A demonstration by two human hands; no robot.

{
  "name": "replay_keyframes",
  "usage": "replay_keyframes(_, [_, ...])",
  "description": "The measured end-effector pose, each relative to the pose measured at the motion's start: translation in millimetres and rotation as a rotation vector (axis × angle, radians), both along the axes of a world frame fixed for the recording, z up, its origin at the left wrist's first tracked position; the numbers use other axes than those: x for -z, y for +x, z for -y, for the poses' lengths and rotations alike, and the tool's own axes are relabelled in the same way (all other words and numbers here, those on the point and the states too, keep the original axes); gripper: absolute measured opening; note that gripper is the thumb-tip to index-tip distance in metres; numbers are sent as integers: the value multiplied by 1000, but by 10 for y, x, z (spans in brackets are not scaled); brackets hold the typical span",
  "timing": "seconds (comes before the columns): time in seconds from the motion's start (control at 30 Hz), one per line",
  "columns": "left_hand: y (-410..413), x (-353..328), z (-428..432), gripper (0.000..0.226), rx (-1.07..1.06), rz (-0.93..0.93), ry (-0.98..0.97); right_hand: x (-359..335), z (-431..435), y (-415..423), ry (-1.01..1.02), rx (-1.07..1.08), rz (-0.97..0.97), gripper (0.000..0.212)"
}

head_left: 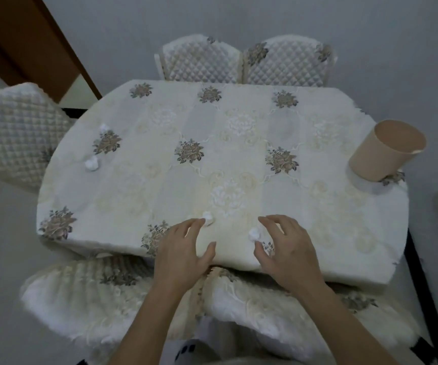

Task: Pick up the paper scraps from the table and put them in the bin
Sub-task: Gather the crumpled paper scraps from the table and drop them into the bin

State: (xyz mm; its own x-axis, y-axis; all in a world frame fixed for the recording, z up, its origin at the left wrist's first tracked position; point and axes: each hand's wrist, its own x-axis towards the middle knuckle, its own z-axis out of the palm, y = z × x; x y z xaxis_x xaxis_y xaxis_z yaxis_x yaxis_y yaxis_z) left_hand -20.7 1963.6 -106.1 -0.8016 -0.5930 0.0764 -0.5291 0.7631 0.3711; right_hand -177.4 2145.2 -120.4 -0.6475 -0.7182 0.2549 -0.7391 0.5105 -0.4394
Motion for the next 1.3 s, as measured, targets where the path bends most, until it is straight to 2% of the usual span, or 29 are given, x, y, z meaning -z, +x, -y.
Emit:
replay_keyframes(0.27, [-248,410,731,55,88,86,55,330,333,-109,108,119,58,50])
replay_keyframes(0.43, [-437,762,1050,62,124,125,168,680,450,-160,202,229,157,48])
replay_keyframes(0.6, [-622,1016,1207,72,93,156,266,948,553,-152,237,329,277,47])
replay_keyframes(0.8, [-828,1176,1276,78,126,205,329,1176,590,-146,309,361,283,52])
replay_keyframes(1.1, [-906,1314,1255,72,154,204,381,1274,617,-205,336,402,312,53])
replay_keyframes(1.3, [-904,1380,1270,55,155,180,394,1296,631,-233,311,403,330,42])
